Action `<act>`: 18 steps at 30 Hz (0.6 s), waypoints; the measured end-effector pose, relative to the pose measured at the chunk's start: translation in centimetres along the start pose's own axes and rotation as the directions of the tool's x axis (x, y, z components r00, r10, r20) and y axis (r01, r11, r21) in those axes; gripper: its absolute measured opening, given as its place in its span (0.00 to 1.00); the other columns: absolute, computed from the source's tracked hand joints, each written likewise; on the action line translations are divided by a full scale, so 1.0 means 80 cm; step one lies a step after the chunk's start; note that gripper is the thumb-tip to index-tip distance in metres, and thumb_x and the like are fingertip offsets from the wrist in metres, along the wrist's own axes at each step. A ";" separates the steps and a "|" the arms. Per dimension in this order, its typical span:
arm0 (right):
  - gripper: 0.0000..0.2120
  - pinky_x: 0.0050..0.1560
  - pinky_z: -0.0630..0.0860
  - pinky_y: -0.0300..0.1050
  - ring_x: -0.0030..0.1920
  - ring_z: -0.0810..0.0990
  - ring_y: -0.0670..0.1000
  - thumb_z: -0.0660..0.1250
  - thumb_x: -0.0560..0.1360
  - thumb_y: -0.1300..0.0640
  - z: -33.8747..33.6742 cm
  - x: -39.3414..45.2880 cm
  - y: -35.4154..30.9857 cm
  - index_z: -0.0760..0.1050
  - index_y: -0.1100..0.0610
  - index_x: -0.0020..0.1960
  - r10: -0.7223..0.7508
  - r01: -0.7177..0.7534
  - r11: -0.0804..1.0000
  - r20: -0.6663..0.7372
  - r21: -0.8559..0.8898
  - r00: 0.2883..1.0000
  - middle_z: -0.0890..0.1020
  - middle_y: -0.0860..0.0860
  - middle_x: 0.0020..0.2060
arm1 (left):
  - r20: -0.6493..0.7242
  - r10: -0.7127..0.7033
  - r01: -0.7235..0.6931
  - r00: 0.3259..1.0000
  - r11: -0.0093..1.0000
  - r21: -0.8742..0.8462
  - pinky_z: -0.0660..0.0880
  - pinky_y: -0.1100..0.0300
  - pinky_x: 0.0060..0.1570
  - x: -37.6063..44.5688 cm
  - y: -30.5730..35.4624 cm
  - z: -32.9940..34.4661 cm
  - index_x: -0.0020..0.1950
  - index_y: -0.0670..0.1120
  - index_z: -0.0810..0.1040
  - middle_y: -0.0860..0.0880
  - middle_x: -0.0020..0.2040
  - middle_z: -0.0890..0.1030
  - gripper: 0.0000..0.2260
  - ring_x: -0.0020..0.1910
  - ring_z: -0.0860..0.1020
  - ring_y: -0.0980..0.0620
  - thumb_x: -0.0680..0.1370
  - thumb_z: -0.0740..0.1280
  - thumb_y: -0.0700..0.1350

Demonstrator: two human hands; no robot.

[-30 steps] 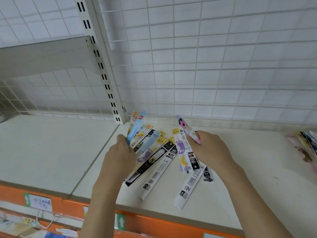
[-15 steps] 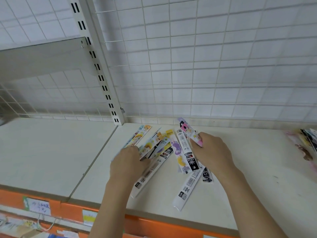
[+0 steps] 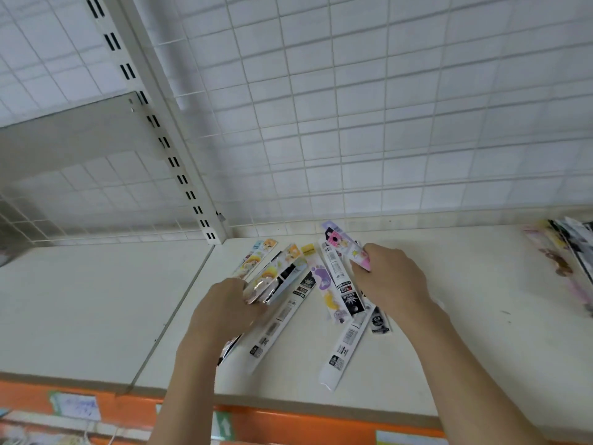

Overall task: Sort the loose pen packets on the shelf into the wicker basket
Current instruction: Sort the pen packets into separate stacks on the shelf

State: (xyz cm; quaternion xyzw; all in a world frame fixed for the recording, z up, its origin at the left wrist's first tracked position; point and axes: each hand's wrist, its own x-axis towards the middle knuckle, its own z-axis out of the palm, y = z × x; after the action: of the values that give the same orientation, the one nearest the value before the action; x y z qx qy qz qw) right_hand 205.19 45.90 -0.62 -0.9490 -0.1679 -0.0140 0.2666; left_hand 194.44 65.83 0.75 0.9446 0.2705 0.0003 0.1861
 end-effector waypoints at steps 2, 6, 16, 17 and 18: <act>0.17 0.35 0.63 0.43 0.36 0.70 0.57 0.57 0.77 0.52 -0.001 -0.002 -0.001 0.57 0.53 0.32 0.001 -0.001 1.000 0.002 -0.008 1.000 0.68 0.48 0.30 | -0.019 -0.027 0.023 0.999 0.987 -0.158 0.60 0.60 0.29 -0.006 -0.004 -0.007 0.28 0.46 0.65 0.50 0.26 0.66 0.18 0.27 0.66 0.50 0.73 0.69 0.46; 0.16 0.33 0.63 0.43 0.34 0.70 0.56 0.57 0.76 0.53 -0.001 -0.003 -0.001 0.57 0.54 0.32 -0.001 0.001 1.000 0.008 0.000 1.000 0.69 0.49 0.30 | -0.059 -0.099 0.069 0.993 0.923 -0.378 0.60 0.60 0.28 -0.011 -0.018 -0.027 0.27 0.43 0.70 0.49 0.22 0.69 0.17 0.25 0.65 0.48 0.74 0.69 0.43; 0.17 0.28 0.59 0.40 0.30 0.67 0.52 0.57 0.76 0.53 0.000 -0.004 0.002 0.57 0.54 0.32 -0.001 0.001 1.000 0.004 -0.009 1.000 0.69 0.50 0.29 | -0.041 -0.184 0.134 0.982 0.834 -0.535 0.67 0.61 0.33 -0.009 -0.023 -0.021 0.35 0.41 0.69 0.47 0.28 0.72 0.13 0.24 0.71 0.53 0.79 0.59 0.43; 0.16 0.28 0.60 0.40 0.30 0.67 0.52 0.57 0.76 0.53 0.001 -0.004 0.002 0.57 0.54 0.32 0.000 0.000 1.000 0.006 -0.013 1.000 0.69 0.50 0.30 | -0.055 -0.201 0.143 0.978 0.839 -0.525 0.66 0.60 0.33 -0.007 -0.022 -0.018 0.35 0.42 0.67 0.47 0.29 0.70 0.14 0.25 0.70 0.52 0.79 0.59 0.45; 0.16 0.28 0.60 0.40 0.29 0.67 0.51 0.57 0.76 0.53 0.002 -0.004 0.003 0.57 0.54 0.32 0.002 -0.002 1.000 0.004 -0.015 1.000 0.70 0.50 0.30 | -0.068 -0.205 0.149 0.976 0.869 -0.471 0.66 0.61 0.32 -0.006 -0.019 -0.014 0.34 0.43 0.66 0.47 0.29 0.70 0.15 0.25 0.69 0.51 0.79 0.60 0.48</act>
State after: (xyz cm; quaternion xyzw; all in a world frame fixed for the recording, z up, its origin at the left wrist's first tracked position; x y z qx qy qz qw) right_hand 204.98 45.72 -0.88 -0.9512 -0.1672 -0.0129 0.2590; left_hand 193.11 67.16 1.33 0.8423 0.3583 0.1027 0.3895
